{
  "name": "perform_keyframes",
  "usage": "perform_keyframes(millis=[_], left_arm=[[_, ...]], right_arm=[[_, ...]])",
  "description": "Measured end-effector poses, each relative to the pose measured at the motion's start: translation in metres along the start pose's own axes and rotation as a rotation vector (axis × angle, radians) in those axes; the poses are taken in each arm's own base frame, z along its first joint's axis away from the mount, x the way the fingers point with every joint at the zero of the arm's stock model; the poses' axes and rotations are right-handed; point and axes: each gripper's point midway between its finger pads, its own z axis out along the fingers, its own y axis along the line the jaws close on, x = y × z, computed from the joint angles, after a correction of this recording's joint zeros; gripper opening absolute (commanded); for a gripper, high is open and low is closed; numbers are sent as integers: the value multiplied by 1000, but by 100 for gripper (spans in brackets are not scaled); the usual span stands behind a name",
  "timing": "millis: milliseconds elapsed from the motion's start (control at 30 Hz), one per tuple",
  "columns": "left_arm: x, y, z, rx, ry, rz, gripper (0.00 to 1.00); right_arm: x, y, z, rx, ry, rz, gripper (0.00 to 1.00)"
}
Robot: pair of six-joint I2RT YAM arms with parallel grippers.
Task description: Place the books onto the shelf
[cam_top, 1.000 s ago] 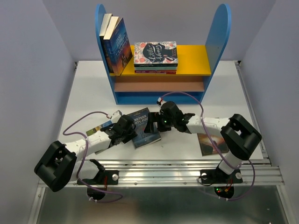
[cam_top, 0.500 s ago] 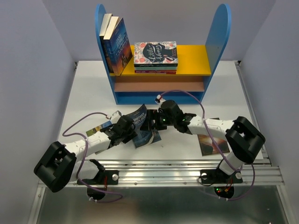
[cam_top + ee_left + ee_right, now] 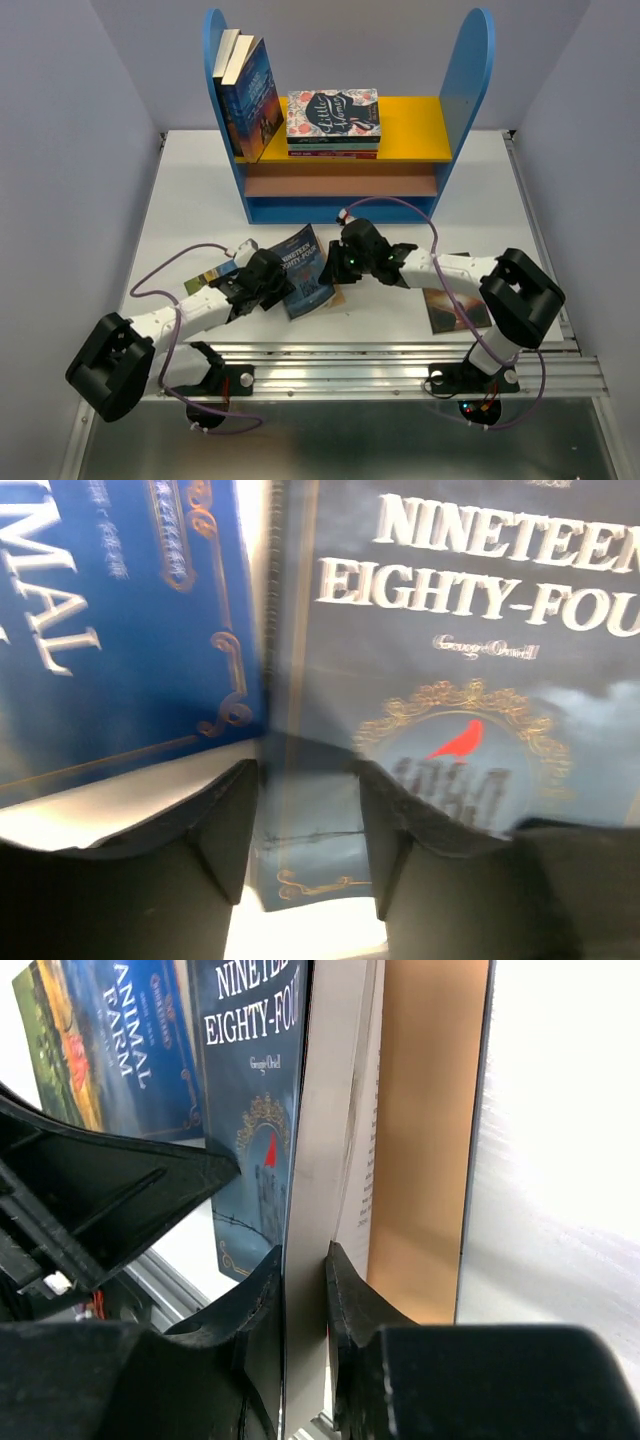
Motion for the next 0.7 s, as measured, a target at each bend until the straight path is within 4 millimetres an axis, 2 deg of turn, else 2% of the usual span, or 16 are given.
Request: perform_keyframes(millis=[33, 67, 167, 200, 233, 333, 467, 500, 600, 700], left_arm=[[0, -2, -3, 11, 3, 3, 69], [0, -4, -5, 24, 4, 9, 80], [-8, -21, -22, 105, -14, 17, 98], [-12, -30, -31, 146, -28, 19, 99], [-16, -36, -38, 176, -40, 24, 99], [-38, -69, -77, 336, -113, 31, 99], [-66, -109, -139, 534, -203, 68, 99], [-68, -114, -147, 562, -214, 73, 99], [-76, -136, -193, 728, -254, 116, 99], [-76, -147, -220, 844, -269, 158, 99]], right_arm=[[0, 1, -1, -3, 0, -7, 1], [0, 4, -4, -11, -2, -18, 1], [-1, 19, -18, -50, -19, -64, 1], [-2, 21, -22, -58, -25, -77, 1], [-4, 29, -35, -80, -43, -99, 1], [-11, 45, -67, -138, -105, -142, 1], [-30, 74, -131, -249, -264, -193, 1], [-34, 78, -142, -267, -291, -200, 1], [-46, 99, -194, -360, -419, -231, 1], [-49, 113, -232, -432, -497, -254, 1]])
